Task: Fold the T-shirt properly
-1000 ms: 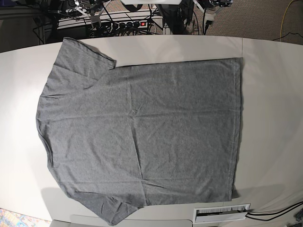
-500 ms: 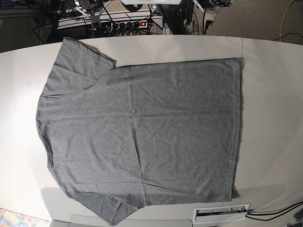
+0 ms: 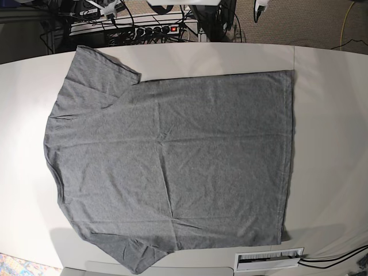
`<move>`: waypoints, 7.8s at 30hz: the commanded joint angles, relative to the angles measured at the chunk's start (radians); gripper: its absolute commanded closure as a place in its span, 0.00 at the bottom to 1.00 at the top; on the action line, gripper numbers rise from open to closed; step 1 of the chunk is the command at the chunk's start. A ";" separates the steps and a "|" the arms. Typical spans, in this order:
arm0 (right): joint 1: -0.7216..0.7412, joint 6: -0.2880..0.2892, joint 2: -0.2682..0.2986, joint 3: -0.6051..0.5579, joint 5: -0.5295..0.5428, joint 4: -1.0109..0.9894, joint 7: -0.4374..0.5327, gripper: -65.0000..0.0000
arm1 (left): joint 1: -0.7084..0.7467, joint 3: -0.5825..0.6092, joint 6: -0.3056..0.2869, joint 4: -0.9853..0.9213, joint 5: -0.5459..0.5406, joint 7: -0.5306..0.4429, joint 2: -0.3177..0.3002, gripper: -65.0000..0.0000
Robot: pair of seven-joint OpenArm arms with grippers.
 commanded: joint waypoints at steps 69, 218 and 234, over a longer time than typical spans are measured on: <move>-0.705 0.088 0.425 0.586 -0.323 1.735 -0.313 1.00 | 0.500 -0.407 -0.100 1.693 0.502 -0.089 -0.444 1.00; -0.453 0.369 0.386 0.354 -0.047 1.682 -0.596 1.00 | 0.476 0.049 0.199 1.232 1.085 0.265 -0.791 1.00; -0.499 0.369 0.383 0.463 -0.046 1.775 -0.551 1.00 | 0.660 0.037 0.564 1.249 1.501 0.421 -0.827 1.00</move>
